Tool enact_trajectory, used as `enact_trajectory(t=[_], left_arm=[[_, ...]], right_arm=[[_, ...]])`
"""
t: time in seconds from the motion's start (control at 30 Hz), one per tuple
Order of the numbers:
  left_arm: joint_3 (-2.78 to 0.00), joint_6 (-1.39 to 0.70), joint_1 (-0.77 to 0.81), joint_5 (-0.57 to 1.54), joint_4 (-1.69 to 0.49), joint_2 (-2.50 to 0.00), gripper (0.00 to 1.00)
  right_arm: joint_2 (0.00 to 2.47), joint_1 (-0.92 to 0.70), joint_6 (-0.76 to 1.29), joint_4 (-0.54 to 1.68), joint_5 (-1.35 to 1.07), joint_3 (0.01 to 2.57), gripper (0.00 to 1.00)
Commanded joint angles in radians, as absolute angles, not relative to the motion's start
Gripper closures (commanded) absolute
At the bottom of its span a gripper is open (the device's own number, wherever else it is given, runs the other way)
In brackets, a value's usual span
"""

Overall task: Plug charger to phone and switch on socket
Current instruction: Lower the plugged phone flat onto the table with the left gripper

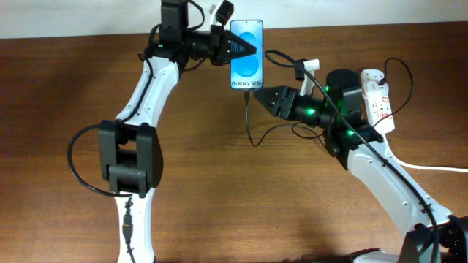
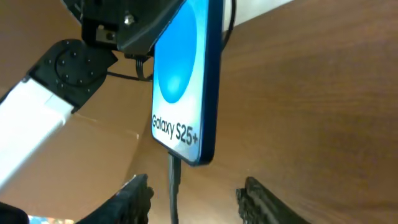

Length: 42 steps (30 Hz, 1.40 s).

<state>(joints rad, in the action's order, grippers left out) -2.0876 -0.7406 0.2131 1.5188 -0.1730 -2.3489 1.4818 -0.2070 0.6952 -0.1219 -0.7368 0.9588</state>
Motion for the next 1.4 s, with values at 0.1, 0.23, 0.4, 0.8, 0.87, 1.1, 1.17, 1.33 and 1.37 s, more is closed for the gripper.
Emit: enact_trajectory(t=[0.1,0.23,0.4,0.8,0.87,1.1,1.17,1.33,1.37], left_arm=[[-1.923,-0.483,0.203,1.264,-0.386,-2.346,1.0],[-1.923,-0.324,0.226,0.997,-0.665,-2.346,1.0],[-1.923,-0.159,0.241,0.698,-0.888,-2.346,1.0],[-1.918,-0.215,0.242,0.502,-0.907,-2.374,1.0],[-1.918,-0.215,0.242,0.488,-0.907,-2.374,0.92],[-1.918,-0.215,0.242,0.417,-0.94,-2.374,0.76],[-1.918,-0.215,0.242,0.417,-0.941,-2.374,0.7],[-1.919,-0.215,0.242,0.294,-0.956,-2.374,0.62],[-1.919,-0.215,0.242,0.278,-0.962,-2.374,0.62]], right_arm=[[1.465,-0.166,0.605,-0.019,-0.722,0.981,0.35],[1.465,-0.162,0.572,0.013,-0.721,0.981,0.34],[1.465,-0.162,0.548,0.086,-0.72,0.981,0.3],[1.465,-0.163,0.546,0.225,-0.653,0.981,0.23],[1.465,-0.163,0.546,0.232,-0.653,0.981,0.23],[1.465,-0.163,0.546,0.233,-0.653,0.981,0.23],[1.465,-0.163,0.545,0.233,-0.653,0.981,0.22],[1.465,-0.163,0.53,0.233,-0.653,0.981,0.22],[1.465,-0.163,0.53,0.233,-0.653,0.981,0.22]])
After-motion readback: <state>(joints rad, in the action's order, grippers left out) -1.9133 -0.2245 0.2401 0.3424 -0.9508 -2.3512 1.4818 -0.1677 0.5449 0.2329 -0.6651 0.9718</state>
